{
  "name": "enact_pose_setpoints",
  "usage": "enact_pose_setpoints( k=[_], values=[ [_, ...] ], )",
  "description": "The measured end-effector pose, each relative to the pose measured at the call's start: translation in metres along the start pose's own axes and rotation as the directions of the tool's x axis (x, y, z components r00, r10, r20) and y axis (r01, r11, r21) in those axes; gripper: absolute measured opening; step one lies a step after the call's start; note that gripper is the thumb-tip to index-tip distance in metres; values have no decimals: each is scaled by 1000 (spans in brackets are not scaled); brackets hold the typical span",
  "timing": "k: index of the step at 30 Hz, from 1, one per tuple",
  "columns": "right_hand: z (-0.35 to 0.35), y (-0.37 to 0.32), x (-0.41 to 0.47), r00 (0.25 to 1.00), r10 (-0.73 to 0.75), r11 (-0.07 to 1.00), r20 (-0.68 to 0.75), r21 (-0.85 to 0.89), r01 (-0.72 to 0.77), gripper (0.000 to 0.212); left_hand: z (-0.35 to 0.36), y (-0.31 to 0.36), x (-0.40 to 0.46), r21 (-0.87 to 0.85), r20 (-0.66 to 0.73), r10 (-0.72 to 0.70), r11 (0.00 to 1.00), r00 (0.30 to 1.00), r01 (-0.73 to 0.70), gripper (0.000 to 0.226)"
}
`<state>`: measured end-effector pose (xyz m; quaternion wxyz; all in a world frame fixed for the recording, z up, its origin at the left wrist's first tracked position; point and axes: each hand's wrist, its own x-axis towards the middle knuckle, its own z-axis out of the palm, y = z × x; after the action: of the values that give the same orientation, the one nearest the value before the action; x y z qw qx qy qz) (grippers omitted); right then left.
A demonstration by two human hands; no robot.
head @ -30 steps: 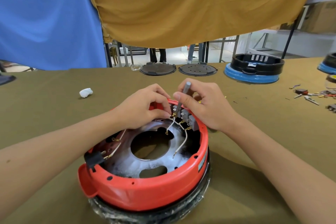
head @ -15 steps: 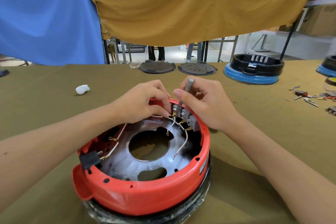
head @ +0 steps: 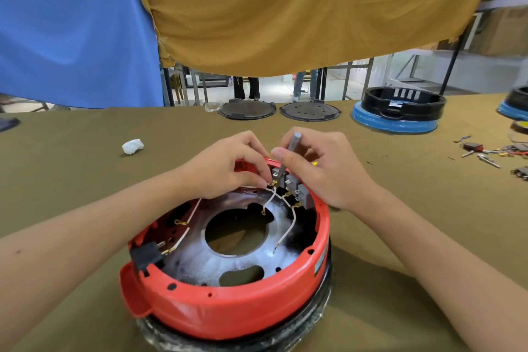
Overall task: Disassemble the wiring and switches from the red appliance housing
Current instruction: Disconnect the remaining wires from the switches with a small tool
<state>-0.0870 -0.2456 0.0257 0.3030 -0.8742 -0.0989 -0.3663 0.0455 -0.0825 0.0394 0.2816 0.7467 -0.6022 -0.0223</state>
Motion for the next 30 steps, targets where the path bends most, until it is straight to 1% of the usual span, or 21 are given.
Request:
enact_pose_setpoints(
  k=[2, 4, 8, 14, 21, 30],
  values=[
    [-2, 0, 1, 999, -23, 999, 35, -31, 25, 28, 0, 0, 0, 0, 11, -8, 1000, 1000, 8, 11],
    [-1, 1, 1, 999, -15, 1000, 31, -24, 15, 29, -1, -1, 0, -4, 17, -12, 1000, 1000, 12, 11],
    [3, 2, -1, 989, 132, 981, -64, 154, -121, 22, 0, -2, -1, -14, 27, -10, 1000, 1000, 11, 11],
    [6, 2, 0, 968, 235, 944, -90, 258, -205, 21, 0, -2, -1, -19, 37, -6, 1000, 999, 6, 12],
    [7, 2, 0, 963, 249, 943, -101, 253, -217, 21, -1, -4, -1, -18, 54, 1, 1000, 999, 0, 6],
    [8, 3, 0, 963, 248, 946, -105, 243, -217, 20, 1, -4, 0, -31, 38, -3, 1000, 999, 4, 5]
  ],
)
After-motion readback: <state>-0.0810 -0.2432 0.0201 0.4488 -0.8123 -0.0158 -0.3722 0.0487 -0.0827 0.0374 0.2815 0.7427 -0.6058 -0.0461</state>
